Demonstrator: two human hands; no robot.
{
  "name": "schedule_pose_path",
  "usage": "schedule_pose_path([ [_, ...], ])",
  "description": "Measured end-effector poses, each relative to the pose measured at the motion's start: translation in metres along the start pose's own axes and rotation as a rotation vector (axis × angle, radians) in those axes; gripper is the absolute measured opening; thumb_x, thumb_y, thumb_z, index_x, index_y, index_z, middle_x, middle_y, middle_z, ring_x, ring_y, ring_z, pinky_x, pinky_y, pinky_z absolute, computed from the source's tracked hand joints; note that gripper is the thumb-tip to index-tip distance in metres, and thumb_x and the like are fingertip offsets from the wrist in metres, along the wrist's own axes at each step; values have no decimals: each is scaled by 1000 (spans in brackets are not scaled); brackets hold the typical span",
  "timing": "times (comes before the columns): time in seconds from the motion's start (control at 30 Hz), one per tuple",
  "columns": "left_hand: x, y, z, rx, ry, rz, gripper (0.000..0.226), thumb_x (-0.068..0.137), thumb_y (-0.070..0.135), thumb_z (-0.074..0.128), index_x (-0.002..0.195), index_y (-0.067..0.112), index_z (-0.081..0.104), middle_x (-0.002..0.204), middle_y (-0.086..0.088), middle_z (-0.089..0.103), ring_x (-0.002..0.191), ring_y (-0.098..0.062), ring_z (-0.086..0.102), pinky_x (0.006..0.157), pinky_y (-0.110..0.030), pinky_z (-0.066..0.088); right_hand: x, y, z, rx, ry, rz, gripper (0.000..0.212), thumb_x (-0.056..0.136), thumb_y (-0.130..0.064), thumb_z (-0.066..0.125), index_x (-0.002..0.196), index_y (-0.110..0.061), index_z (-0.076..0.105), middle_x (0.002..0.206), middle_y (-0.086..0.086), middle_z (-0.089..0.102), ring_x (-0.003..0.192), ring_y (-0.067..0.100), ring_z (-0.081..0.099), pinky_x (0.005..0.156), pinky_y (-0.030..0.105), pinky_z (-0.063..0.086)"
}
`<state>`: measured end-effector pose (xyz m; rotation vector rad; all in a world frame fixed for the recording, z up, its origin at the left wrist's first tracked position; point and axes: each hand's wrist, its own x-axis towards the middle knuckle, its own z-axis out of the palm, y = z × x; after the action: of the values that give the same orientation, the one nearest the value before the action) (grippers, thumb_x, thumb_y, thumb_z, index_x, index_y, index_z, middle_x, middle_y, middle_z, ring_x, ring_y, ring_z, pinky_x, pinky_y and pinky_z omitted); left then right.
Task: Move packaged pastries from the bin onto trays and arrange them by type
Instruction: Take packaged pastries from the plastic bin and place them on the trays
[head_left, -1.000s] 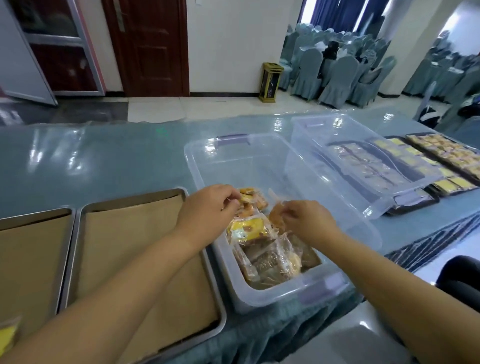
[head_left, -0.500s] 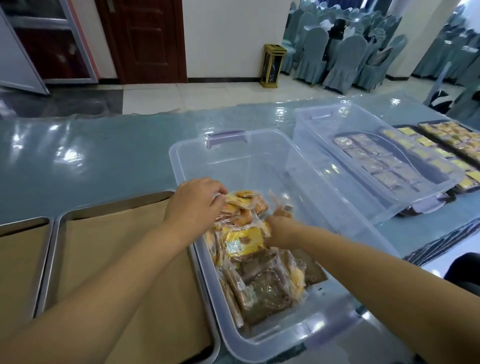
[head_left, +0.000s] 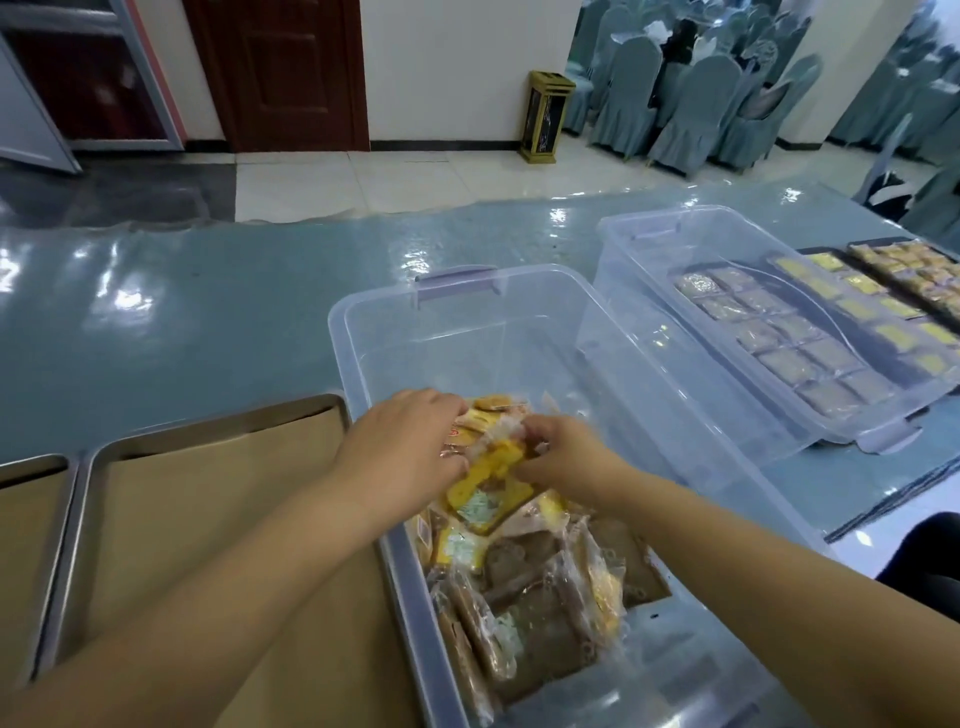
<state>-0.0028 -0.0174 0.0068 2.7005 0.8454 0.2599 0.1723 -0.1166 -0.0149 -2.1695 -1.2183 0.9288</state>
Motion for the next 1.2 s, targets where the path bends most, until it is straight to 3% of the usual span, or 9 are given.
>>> schedule_pose_path([
  [0.1,12,6,-2,-96,-121,-85,74,72,50,65,137,31,34,130,9,53,113,-17,52,81,-31,45,0,-15,-23,123,-3,-167,11,74,0,69,83,-4,62,70,5,53,65,17,51,62,36,46],
  [0.23,28,10,-4,-198,-48,-194,17,77,41,64,85,27,59,78,8,62,76,-17,59,57,-26,44,19,-26,-48,254,-4,-337,15,75,-2,72,81,-14,66,69,9,60,67,15,56,66,32,51],
  [0.33,35,6,-5,-112,114,-299,15,82,36,59,79,22,58,73,1,61,72,-22,58,61,-33,48,53,-12,-46,254,100,-321,18,78,-12,73,81,-25,61,72,-1,62,67,12,59,67,31,51],
  [0.47,40,0,-3,-173,354,-429,21,84,38,60,76,19,54,65,4,56,62,-19,52,54,-31,41,93,25,-19,-253,92,-167,29,80,-35,69,104,-24,60,98,-1,65,89,19,60,75,30,47],
  [0.53,40,-1,1,-213,389,-455,22,84,40,61,77,20,55,65,7,56,60,-13,52,52,-28,38,101,37,-1,-538,24,-241,44,77,-45,68,114,-24,57,112,1,62,103,24,57,82,33,45],
  [0.7,34,1,7,-189,418,-424,22,84,43,59,79,22,55,65,6,57,60,-9,53,50,-25,39,105,47,20,-848,87,-470,34,85,-46,57,99,-15,58,105,5,60,100,28,54,77,36,41],
  [0.83,33,4,5,-180,412,-429,21,86,42,57,85,22,58,71,6,60,63,-11,55,54,-27,43,103,34,4,-733,167,-402,11,83,-17,52,87,-14,62,90,7,64,86,30,60,63,31,38],
  [1.1,31,8,1,-237,541,-427,21,90,34,56,83,14,55,65,-1,56,60,-20,54,55,-35,43,61,5,-49,-237,221,-332,11,86,-19,57,79,-22,65,71,-4,63,68,18,59,59,29,47],
  [1.2,29,4,-3,-302,614,-472,19,94,29,51,82,14,49,66,-1,54,61,-21,52,52,-33,37,43,-4,-69,84,159,-343,20,85,-15,62,67,-22,62,55,-12,55,46,1,48,47,16,41],
])
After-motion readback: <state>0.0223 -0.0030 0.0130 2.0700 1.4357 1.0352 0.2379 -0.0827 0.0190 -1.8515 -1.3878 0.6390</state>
